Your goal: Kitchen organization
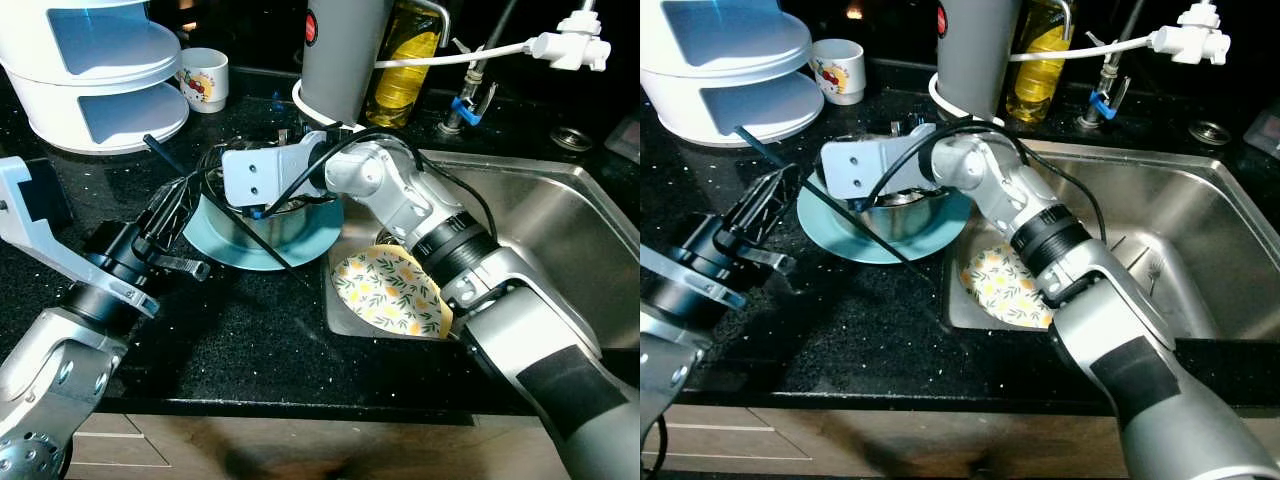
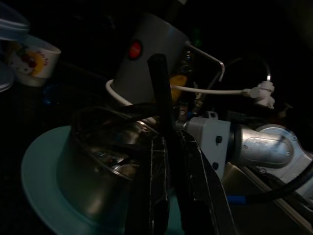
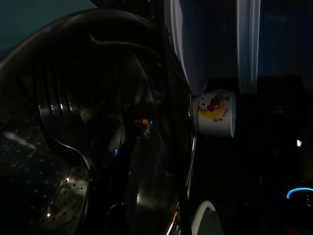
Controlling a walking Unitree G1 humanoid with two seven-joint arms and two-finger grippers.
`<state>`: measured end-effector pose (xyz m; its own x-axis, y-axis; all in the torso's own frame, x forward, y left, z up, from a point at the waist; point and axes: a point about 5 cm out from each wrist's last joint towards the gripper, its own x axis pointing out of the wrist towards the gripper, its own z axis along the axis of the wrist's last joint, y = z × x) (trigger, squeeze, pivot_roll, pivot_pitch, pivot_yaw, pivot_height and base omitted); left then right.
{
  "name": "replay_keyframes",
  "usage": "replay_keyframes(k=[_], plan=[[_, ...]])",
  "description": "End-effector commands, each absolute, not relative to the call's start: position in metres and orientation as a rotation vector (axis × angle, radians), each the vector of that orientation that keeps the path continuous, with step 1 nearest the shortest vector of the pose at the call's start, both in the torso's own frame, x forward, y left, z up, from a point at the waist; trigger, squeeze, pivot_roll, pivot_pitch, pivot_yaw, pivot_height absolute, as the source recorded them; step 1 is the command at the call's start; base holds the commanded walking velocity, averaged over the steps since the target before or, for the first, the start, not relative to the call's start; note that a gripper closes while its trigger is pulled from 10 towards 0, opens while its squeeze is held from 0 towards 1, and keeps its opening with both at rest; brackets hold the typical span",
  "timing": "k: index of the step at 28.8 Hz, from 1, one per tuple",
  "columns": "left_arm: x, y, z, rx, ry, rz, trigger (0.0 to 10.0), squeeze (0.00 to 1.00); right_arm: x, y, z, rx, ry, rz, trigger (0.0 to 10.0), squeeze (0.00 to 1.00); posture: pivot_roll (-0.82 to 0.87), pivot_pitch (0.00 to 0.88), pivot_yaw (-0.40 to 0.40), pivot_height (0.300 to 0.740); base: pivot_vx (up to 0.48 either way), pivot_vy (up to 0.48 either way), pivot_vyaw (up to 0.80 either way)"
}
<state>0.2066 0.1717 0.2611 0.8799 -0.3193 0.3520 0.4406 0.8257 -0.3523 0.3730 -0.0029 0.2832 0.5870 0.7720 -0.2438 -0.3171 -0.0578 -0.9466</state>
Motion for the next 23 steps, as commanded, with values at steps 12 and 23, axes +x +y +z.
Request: replay_keyframes(k=[12, 23], plan=[[0.207, 0.171, 0.253, -0.417, -0.232, -0.393, 10.0, 0.00, 0.375, 0.015, 0.286, -1.392, -0.510, 0.857, 10.0, 0.00, 0.17, 0.048, -0.156, 0.740, 0.000, 0.000, 0.00], [0.206, 0.170, 0.253, -0.416, -0.231, -0.396, 10.0, 0.00, 0.376, 0.025, 0.262, -1.466, -0.493, 0.882, 10.0, 0.00, 0.18, 0.044, -0.158, 0.740, 0.000, 0.000, 0.00]])
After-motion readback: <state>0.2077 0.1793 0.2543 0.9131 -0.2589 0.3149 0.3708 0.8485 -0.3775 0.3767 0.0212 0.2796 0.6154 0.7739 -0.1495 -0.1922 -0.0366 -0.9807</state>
